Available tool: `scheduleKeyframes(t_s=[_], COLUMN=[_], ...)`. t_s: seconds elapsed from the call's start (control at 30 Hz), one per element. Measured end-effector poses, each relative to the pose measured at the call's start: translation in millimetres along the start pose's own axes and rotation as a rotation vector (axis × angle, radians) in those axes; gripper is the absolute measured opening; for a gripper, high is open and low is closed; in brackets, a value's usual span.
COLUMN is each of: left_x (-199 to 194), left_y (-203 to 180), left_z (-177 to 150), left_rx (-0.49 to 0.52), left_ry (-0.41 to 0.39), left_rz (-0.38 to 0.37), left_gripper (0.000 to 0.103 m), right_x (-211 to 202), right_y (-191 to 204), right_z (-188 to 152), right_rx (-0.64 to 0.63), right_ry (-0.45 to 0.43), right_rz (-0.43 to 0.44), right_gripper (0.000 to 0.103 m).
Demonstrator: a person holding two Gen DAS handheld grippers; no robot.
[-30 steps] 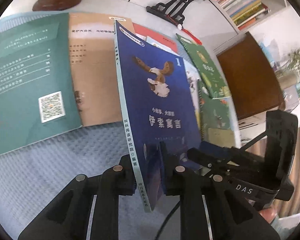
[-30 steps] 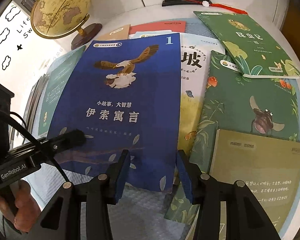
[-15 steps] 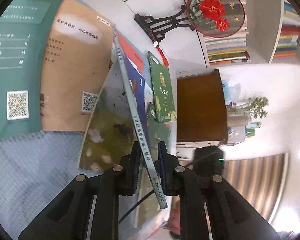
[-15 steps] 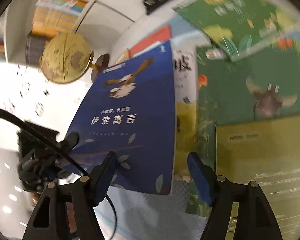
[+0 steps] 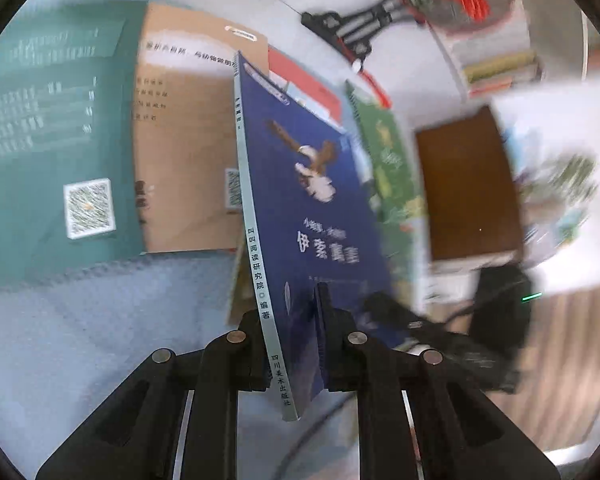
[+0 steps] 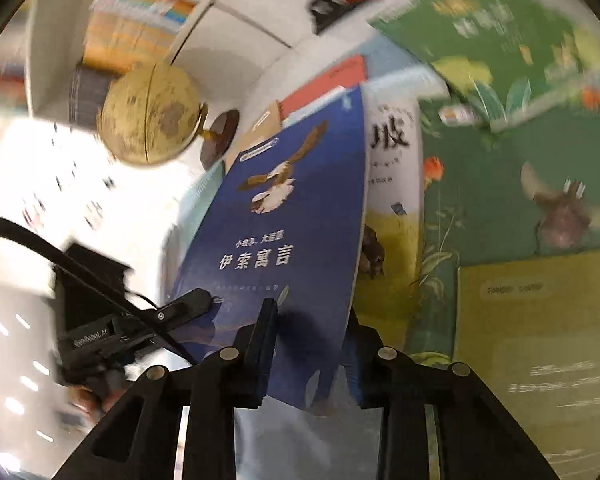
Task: Organize books
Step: 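Lift the blue book with both grippers and carry it to the blue book stack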
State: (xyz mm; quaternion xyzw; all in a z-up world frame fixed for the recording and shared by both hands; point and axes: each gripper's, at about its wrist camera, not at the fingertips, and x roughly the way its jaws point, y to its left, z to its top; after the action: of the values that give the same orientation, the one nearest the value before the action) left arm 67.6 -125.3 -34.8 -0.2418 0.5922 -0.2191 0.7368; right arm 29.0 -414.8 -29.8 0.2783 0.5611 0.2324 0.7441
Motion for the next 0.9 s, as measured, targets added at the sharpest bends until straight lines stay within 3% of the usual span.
scheduleKeyframes(t_s=[0.1, 0.17, 0.27, 0.43, 0.67, 0.9], left_x=[0.8, -3.6, -20.9, -55.8, -125.2, -224.8], left_y=[-21.3, -28.3, -28.5, -18.2, 17.0, 89.9], left_z=[-12.4, -20.2, -29.7, -41.9, -48.1, -42.0], left_rx=[0.127, 0.177, 0.198, 0.235, 0.227, 0.189], left_ry=[-0.012, -0.031, -0.07, -0.117, -0.203, -0.356], left_rz=[0.14, 0.178, 0.152, 0.109, 0.052, 0.138], left_gripper=[0.013, 0.014, 0.014, 0.014, 0.014, 0.014], right_x=[2.6, 2.2, -1.0, -14.2, -8.0, 45.8], right_y=[27.2, 44.5, 61.4, 89.6, 170.7, 276.4], right_z=[-5.2, -15.8, -30.1, -55.5, -78.4, -84.2], right_rx=[-0.141, -0.235, -0.324, -0.405, -0.54, -0.594], right_ry=[-0.001, -0.01, -0.013, -0.016, -0.074, -0.115], right_rz=[-0.111, -0.177, -0.219, -0.219, -0.293, -0.17], right_gripper=[0.028, 0.028, 0.028, 0.028, 0.028, 0.029])
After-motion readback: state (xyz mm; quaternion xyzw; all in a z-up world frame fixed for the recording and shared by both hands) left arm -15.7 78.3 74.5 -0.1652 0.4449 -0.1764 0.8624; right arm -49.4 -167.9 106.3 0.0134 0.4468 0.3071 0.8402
